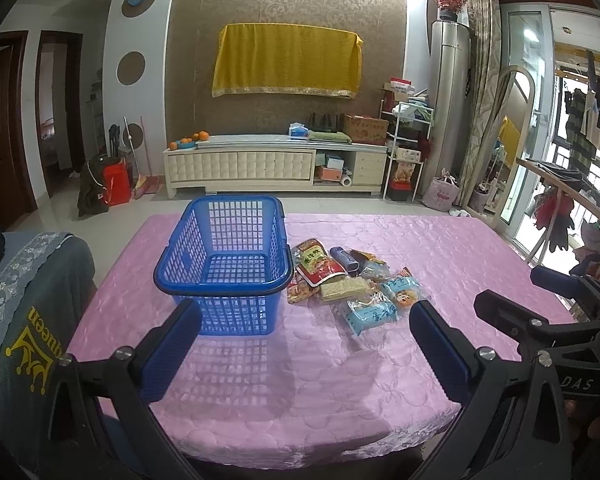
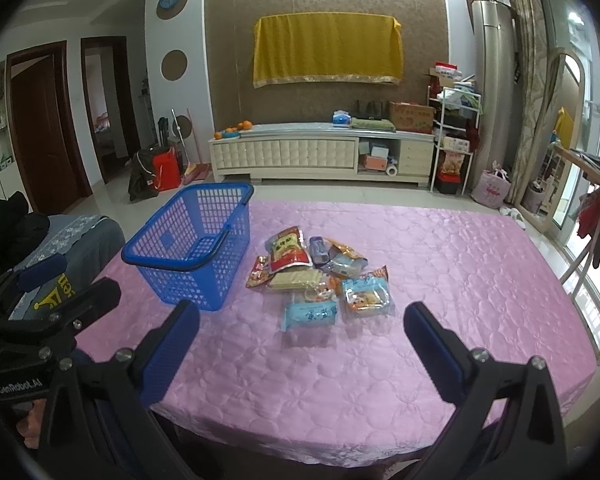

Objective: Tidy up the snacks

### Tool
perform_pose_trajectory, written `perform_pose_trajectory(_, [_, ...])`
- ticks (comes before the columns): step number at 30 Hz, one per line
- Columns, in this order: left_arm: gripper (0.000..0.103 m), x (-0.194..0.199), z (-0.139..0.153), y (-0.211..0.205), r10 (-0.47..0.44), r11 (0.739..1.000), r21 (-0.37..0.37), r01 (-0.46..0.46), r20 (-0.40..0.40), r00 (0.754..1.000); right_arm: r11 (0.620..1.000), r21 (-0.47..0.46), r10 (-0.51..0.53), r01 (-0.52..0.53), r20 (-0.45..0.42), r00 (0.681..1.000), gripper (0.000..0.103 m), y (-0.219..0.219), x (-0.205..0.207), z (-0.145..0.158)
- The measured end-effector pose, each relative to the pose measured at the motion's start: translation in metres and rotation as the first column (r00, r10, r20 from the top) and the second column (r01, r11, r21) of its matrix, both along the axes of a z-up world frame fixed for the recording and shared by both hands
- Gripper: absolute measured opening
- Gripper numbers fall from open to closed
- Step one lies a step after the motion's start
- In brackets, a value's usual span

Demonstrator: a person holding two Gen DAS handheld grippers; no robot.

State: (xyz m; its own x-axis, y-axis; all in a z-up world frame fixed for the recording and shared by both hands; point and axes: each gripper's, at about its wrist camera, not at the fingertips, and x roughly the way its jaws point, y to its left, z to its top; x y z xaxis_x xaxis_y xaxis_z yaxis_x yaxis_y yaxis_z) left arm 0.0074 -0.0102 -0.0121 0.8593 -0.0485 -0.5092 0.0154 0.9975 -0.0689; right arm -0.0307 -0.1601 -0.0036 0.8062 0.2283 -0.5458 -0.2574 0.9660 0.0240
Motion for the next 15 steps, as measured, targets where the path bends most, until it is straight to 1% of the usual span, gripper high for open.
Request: perform_pose_trajectory(15, [0.103, -0.0011, 0.0047, 0.0012, 0.001, 1.0, 0.001, -0.001, -0.004, 1.0, 1.0, -0.004, 0.003, -0.003, 0.001, 1.0, 0.103, 0.0018, -0.0019, 0.0004])
